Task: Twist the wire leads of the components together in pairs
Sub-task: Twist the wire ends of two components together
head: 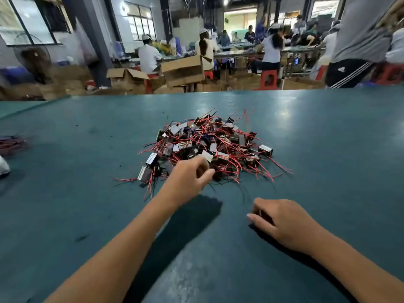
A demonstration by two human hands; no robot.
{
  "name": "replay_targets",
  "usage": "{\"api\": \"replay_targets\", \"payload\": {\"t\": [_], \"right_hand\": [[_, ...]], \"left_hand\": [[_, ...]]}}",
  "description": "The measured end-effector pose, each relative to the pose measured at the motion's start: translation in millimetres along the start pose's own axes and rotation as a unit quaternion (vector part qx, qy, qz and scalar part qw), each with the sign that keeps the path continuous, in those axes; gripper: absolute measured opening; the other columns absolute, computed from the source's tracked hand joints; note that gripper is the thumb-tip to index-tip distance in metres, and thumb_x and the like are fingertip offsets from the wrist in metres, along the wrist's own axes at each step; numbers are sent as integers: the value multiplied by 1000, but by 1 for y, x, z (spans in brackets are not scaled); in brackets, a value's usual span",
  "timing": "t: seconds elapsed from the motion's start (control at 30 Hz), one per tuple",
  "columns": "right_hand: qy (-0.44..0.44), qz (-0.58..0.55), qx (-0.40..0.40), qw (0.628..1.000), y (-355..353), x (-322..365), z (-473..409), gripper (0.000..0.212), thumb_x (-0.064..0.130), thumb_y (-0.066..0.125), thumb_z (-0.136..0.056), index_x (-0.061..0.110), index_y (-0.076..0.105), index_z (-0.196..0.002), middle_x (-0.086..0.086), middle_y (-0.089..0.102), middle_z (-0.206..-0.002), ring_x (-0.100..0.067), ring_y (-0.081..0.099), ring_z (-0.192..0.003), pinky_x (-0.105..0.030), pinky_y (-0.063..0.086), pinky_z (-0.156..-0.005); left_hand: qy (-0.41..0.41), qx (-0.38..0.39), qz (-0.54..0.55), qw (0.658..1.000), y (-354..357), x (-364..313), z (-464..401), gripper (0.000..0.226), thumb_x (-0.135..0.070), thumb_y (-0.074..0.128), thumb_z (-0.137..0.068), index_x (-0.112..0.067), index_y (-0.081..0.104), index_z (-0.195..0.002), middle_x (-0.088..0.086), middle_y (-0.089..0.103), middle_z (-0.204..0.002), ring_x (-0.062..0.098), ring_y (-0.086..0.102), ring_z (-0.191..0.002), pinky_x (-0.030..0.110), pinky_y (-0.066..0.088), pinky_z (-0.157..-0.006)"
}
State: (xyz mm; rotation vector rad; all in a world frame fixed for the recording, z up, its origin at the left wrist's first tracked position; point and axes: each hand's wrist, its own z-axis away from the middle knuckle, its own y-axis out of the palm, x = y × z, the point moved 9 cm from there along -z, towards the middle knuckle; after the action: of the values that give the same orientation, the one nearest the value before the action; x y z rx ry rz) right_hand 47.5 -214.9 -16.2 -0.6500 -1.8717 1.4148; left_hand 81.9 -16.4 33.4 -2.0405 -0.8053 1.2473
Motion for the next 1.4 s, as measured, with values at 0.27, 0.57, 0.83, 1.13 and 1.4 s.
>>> {"api": "replay_targets", "payload": {"t": [0.27, 0.57, 0.83, 1.13, 1.4], "right_hand": [[12, -61, -9, 998, 0, -6, 0, 27, 57, 45, -96, 33, 49, -83, 17, 51, -63, -1, 48, -61, -17, 33, -57], [14, -79, -11, 997, 1, -10, 2, 28, 58, 45, -95, 32, 53, -86, 16, 57, -71, -2, 52, -68, -18, 37, -61], [12, -98, -18, 995, -1, -11, 2, 29, 60, 42, -93, 35, 52, -84, 17, 58, -67, -3, 54, -67, -20, 40, -59], [42, -198, -88, 975, -16, -18, 4, 18, 37, 57, -96, 28, 56, -81, 16, 62, -61, -8, 54, -54, -17, 38, -53], [100, -353, -122, 922, -24, -13, 5, 21, 49, 57, -94, 28, 63, -90, 5, 66, -75, -12, 61, -67, -28, 51, -66]], "left_hand": [[-134, -106, -262, 950, -11, 45, -3, 45, -59, 51, -95, -16, 52, -110, -1, 64, -101, 19, 62, -79, 35, 53, -63], [-7, -382, -98, 919, -84, 5, 25, 37, -42, 64, -86, -18, 48, -109, -3, 54, -96, 13, 50, -73, 25, 40, -63], [16, -370, 367, 853, -107, 16, 30, 29, -34, 67, -92, -16, 60, -113, 0, 61, -83, 15, 55, -61, 29, 46, -54], [-127, 171, 513, 831, 38, -35, 36, 38, -13, 58, -88, -12, 64, -126, 18, 63, -102, 16, 53, -68, 27, 49, -65], [-176, 192, 535, 804, 59, -39, 43, 31, -6, 43, -104, 8, 52, -129, 35, 64, -112, 25, 66, -73, 28, 57, -70]]}}
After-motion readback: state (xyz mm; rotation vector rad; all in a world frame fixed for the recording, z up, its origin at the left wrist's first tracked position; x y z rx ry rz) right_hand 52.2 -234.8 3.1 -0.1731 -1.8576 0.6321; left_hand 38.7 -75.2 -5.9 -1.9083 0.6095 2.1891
